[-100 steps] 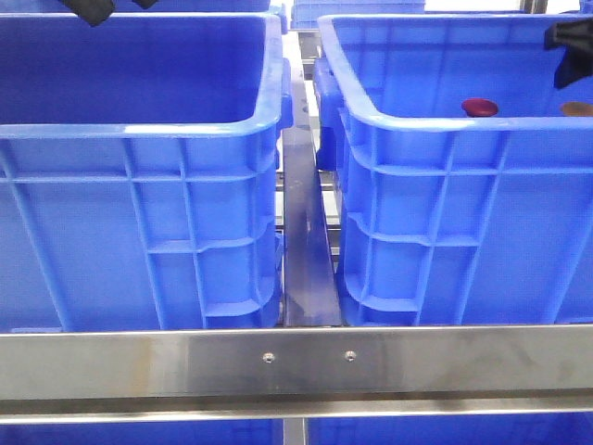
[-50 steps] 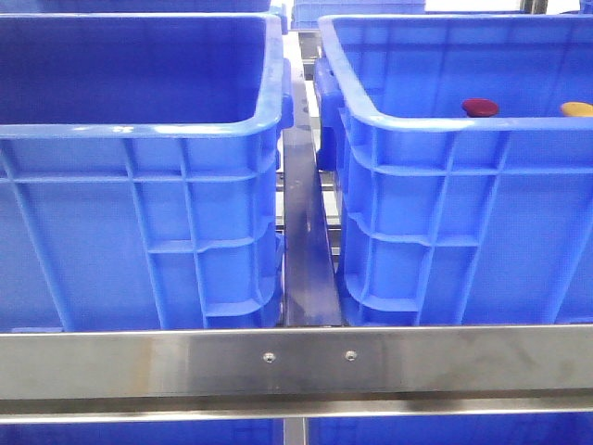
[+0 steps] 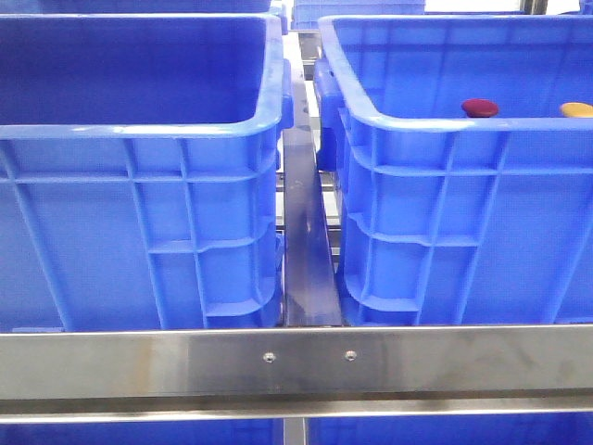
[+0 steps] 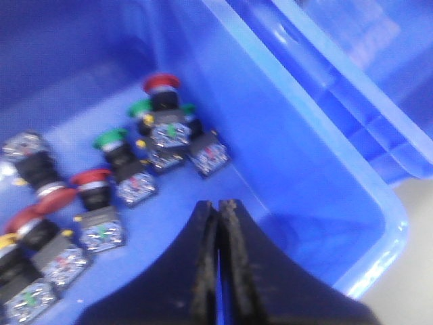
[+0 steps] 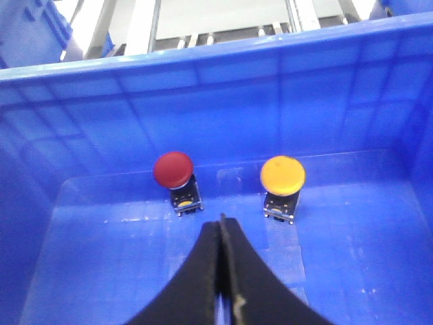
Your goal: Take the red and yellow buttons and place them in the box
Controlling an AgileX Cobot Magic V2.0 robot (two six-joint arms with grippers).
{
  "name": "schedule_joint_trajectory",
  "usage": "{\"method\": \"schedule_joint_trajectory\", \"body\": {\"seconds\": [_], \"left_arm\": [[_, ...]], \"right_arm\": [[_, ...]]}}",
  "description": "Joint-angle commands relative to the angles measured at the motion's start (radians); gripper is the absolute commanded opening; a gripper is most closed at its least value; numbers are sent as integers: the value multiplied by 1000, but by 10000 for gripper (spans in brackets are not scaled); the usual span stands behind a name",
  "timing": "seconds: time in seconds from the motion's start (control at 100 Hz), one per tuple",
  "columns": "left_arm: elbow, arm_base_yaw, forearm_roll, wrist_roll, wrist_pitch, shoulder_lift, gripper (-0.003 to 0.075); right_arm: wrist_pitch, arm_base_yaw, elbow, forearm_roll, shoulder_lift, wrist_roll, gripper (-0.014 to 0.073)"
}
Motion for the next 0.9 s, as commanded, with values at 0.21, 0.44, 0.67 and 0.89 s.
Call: {"method": "schedule_joint_trajectory", "body": {"seconds": [0.21,0.44,0.67,0.89], "left_arm": [[233,2,-28,-13,-337,-278,-20],[357,2,0,-13,-409,-418,-20],[430,2,13,-13,-449,-480,-20],[522,2,13,-8,-495,-595,-20]], "right_arm": [[-134,65,103,-33,-212,-12,-64],[-134,100,190,-47,-348,-12,-64],[-107,101,278,-47,-486,-12,-64],[-54,101,373,-50,-629,-12,-64]]}}
